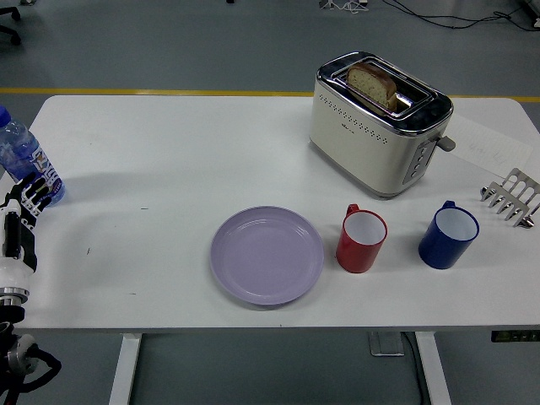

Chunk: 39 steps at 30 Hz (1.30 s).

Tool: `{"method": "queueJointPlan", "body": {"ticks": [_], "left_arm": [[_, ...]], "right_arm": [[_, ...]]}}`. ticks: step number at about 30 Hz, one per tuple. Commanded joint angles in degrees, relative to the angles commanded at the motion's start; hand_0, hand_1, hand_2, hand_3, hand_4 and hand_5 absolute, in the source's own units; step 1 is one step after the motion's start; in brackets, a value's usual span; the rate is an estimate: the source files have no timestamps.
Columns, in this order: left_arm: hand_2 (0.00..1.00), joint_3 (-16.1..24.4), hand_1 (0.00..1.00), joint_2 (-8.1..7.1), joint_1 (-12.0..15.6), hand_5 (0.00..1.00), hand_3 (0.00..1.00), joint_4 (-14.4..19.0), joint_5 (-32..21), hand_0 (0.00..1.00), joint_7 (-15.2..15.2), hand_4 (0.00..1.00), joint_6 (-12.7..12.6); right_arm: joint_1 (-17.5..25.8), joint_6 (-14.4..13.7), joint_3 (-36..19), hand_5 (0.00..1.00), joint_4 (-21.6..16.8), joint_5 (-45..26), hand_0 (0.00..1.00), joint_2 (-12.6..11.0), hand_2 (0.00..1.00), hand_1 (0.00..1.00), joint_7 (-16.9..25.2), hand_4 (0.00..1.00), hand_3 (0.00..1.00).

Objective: Push plate across desktop

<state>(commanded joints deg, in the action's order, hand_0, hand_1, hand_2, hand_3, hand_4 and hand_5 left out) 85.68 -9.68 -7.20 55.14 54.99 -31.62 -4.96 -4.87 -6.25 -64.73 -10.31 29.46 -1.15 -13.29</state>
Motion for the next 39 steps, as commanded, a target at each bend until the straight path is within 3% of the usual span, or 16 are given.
{"method": "queueJointPlan", "body": {"ticks": [4, 7, 8, 10, 13, 14, 15, 19, 23, 29, 39], "left_arm": [[0.864, 0.26, 0.845, 0.26, 0.04, 0.998, 0.839, 0.22, -0.72, 0.809, 0.36, 0.509, -0.31], [0.864, 0.96, 0.845, 0.56, 0.48, 0.998, 0.839, 1.86, -6.41, 0.809, 2.79, 0.509, 1.11], [0.799, 2.1, 0.78, 1.09, 0.93, 0.998, 0.764, 3.16, -8.29, 0.743, 4.35, 0.511, 2.59], [0.799, 4.39, 0.78, 1.64, 1.35, 0.998, 0.764, 5.64, -13.51, 0.743, 9.25, 0.511, 6.82], [0.799, 5.32, 0.78, 1.61, 1.37, 0.998, 0.764, 6.17, -20.05, 0.743, 14.67, 0.511, 10.36], [0.799, 5.47, 0.78, 1.51, 1.33, 0.998, 0.764, 6.14, -22.28, 0.743, 16.82, 0.511, 11.65], [0.745, 5.95, 0.736, 1.38, 1.22, 0.998, 0.732, 5.81, -24.89, 0.656, 18.96, 0.521, 13.06], [0.745, 7.67, 0.736, 1.18, 1.17, 0.998, 0.732, 4.54, -34.22, 0.656, 27.9, 0.521, 17.5], [0.733, 8.86, 0.728, 1.12, 1.25, 0.998, 0.728, 3.11, -39.64, 0.627, 36.01, 0.531, 22.39], [0.721, 9.55, 0.725, 1.2, 1.14, 0.998, 0.723, 2.64, -41.66, 0.619, 38.57, 0.53, 25.01], [0.723, 9.94, 0.722, 1.24, 0.91, 0.998, 0.727, 2.46, -42.58, 0.623, 38.39, 0.542, 25.05]], "right_arm": [[0.03, -0.03, -0.12, 0.36, 0.0, 0.13, 0.521, -0.03, 0.587, 0.483, 0.01, 0.275, 0.555], [0.01, -0.04, -0.14, 0.36, 0.0, 0.17, 0.521, -0.04, 0.587, 0.483, 0.01, 0.275, 0.555], [0.03, -0.05, -0.05, 0.36, 0.0, 0.01, 0.52, -0.04, 0.587, 0.483, 0.05, 0.275, 0.555], [0.04, -0.07, 0.09, 0.36, 0.0, -0.3, 0.52, -0.05, 0.587, 0.483, 0.11, 0.275, 0.555], [-0.01, -0.09, 0.08, 0.36, 0.0, -0.3, 0.52, -0.05, 0.587, 0.483, 0.13, 0.275, 0.555], [-0.03, -0.1, 0.03, 0.36, 0.0, -0.22, 0.52, -0.04, 0.587, 0.483, 0.13, 0.275, 0.555], [-0.07, -0.11, 0.0, 0.361, 0.0, -0.12, 0.521, -0.04, 0.588, 0.483, 0.13, 0.274, 0.556], [-0.12, -0.17, 0.17, 0.361, 0.0, -0.46, 0.521, -0.03, 0.588, 0.483, 0.23, 0.274, 0.556], [-0.1, -0.21, -0.07, 0.362, 0.0, -0.15, 0.521, -0.06, 0.588, 0.483, 0.27, 0.274, 0.556], [-0.06, -0.25, -0.34, 0.362, 0.0, 0.16, 0.52, -0.08, 0.588, 0.483, 0.26, 0.274, 0.556], [-0.15, -0.31, -0.15, 0.364, 0.0, -0.08, 0.52, -0.05, 0.587, 0.483, 0.19, 0.272, 0.556]]}}
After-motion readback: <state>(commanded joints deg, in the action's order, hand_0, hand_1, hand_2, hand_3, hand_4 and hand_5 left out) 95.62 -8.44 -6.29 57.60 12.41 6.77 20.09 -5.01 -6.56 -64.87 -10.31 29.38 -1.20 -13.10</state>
